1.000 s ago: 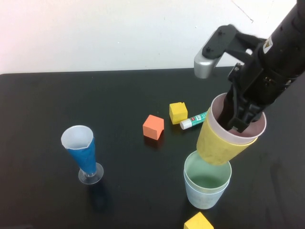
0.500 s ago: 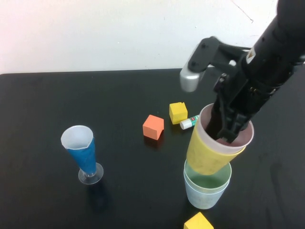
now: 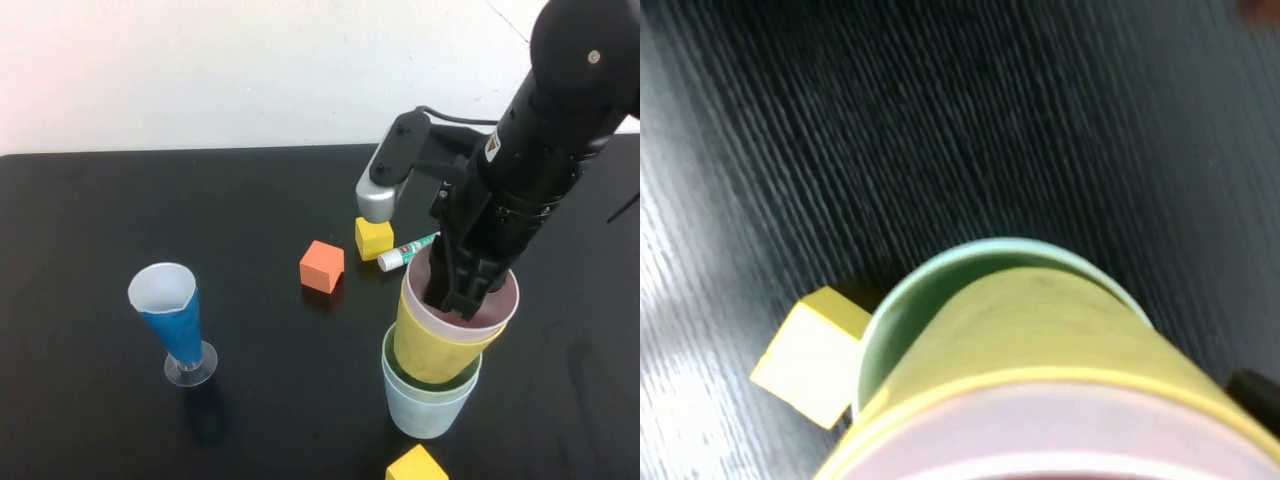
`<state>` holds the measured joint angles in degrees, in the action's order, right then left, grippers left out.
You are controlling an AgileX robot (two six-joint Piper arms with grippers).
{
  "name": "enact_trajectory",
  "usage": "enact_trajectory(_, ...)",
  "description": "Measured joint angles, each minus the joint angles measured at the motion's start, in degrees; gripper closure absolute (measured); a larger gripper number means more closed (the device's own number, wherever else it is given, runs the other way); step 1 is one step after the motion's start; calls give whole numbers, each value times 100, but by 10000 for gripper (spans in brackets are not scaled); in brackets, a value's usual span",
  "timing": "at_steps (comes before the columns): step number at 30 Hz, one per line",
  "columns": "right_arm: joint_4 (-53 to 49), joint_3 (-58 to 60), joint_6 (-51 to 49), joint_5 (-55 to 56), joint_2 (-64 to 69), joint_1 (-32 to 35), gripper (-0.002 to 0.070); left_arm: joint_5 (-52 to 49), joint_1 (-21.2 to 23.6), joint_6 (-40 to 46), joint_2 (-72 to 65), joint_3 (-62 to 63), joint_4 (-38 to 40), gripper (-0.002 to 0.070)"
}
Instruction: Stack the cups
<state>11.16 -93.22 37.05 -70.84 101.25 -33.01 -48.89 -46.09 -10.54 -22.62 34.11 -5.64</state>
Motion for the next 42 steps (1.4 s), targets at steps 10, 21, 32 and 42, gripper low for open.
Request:
enact_trajectory(10,-23,0,-213,0,-124,0,554,-149,0,-108,0,0,15,675)
enact_trajectory(21,458,1114,-83,1021,-2302,0,563,-340,0,-1101,849,0,-442,675)
enact_trajectory(32,2049,4269,1661,3157,-5122,0,645,4,160,-2502,2345,-1012,-1988,675)
enact_trajectory(42,3569,5935,2887,4503,-6469,0,665,1687,160,-2592,2355,-1777,-2322,676)
